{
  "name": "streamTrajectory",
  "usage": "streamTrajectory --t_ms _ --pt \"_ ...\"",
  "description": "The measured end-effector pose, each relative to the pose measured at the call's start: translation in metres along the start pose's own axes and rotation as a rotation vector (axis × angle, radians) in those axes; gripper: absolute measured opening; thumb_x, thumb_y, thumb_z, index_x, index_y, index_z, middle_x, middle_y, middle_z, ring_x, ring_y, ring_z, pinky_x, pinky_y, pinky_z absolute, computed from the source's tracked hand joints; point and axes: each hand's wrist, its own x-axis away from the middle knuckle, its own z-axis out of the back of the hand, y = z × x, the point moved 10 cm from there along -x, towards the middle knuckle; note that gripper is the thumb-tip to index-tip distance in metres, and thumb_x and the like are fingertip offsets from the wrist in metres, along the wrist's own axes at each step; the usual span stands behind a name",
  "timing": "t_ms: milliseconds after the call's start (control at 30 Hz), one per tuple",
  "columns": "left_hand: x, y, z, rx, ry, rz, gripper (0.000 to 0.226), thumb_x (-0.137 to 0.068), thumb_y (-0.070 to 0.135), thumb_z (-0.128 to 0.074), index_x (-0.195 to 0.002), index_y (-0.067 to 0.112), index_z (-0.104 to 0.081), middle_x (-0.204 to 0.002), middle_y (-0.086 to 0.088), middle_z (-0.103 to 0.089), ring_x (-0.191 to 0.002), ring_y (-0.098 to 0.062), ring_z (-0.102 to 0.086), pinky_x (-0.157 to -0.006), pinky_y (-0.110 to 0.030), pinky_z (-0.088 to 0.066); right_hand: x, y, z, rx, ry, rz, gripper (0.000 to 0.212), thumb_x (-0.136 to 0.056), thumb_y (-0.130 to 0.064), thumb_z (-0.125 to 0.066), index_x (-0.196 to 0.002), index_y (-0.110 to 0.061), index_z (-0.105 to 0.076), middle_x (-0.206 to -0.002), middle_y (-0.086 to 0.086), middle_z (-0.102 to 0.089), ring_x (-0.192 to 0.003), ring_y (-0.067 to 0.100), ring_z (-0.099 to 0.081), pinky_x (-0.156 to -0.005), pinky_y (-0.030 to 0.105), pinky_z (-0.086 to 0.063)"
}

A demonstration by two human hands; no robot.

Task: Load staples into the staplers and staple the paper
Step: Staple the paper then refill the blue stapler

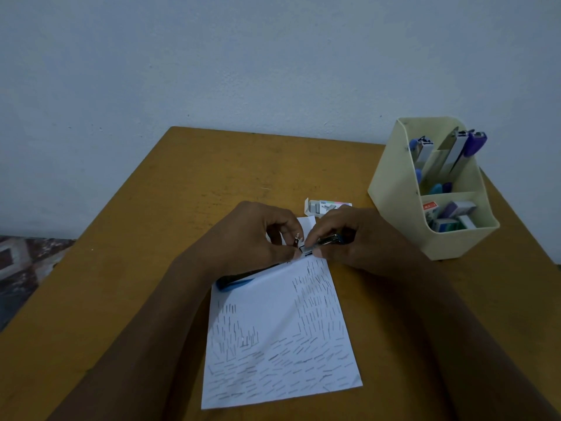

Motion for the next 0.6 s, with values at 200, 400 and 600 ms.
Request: streamTrajectory --t_ms 200,400,600 --pt "0.0009 -0.0012 0.0006 0.012 -0.008 0.005 0.016 -0.073 0.014 -0.079 -0.083 0.024 -0.071 -0.076 0.016 -0.068 -0.073 -0.003 -0.064 -0.060 -0.013 -0.051 -0.0012 -0.0053 -0.0054 0.069 -0.031 0.061 0.021 -0.079 -0.018 -0.071 -0.096 -0.029 -0.073 -0.096 -0.011 -0.069 -0.093 0.008 -0.061 -0.080 0.034 -0.054" --pt "0.0013 -0.0008 0.0019 -0.002 -0.006 0.014 0.016 -0.073 0.014 -0.080 -0.080 0.025 -0.070 -0.075 0.016 -0.067 -0.073 -0.004 -0.063 -0.061 -0.011 -0.049 -0.0028 -0.0099 -0.0096 0.116 -0.072 0.085 0.024 -0.079 -0.018 -0.072 -0.099 -0.031 -0.073 -0.091 -0.025 -0.061 -0.092 0.001 -0.057 -0.074 0.013 -0.045" --pt "0.0016 -0.0011 0.0014 0.009 -0.016 0.020 0.016 -0.073 0.012 -0.079 -0.080 0.024 -0.069 -0.074 0.016 -0.068 -0.072 -0.002 -0.064 -0.062 -0.013 -0.051 -0.0008 -0.0061 -0.0050 0.088 -0.030 0.055 0.016 -0.076 -0.016 -0.076 -0.090 -0.023 -0.074 -0.092 -0.010 -0.069 -0.088 0.006 -0.062 -0.078 0.026 -0.054"
